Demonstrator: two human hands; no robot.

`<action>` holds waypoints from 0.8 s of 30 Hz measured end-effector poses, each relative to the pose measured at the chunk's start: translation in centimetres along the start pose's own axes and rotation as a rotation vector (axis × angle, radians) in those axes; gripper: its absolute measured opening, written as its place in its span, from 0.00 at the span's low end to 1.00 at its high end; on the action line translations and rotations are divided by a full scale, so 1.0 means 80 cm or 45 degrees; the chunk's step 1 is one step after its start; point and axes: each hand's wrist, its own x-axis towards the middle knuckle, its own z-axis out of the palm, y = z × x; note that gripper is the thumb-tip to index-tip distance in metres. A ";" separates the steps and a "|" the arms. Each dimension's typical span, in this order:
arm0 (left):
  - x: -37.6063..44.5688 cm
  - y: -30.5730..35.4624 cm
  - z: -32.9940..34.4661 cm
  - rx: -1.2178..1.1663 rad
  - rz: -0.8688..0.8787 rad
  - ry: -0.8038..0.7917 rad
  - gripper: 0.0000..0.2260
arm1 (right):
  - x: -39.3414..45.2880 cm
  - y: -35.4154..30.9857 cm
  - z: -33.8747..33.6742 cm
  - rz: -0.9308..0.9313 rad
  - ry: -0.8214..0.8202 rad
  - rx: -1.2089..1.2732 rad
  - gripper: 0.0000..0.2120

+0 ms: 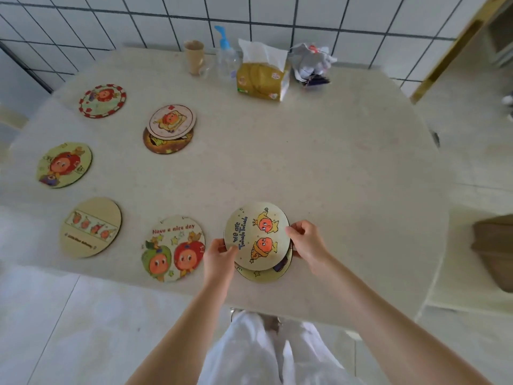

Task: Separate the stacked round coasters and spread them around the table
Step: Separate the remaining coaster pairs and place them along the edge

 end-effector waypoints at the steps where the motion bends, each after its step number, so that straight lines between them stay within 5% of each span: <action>1: -0.007 -0.005 0.002 0.013 0.002 -0.008 0.03 | -0.006 0.008 -0.004 0.011 0.000 -0.014 0.05; 18: -0.012 -0.020 -0.006 0.352 0.076 0.012 0.10 | -0.024 0.047 -0.009 0.022 0.028 -0.140 0.05; 24: -0.027 -0.022 0.010 0.326 0.154 -0.008 0.09 | -0.028 0.059 -0.026 0.092 0.055 0.129 0.03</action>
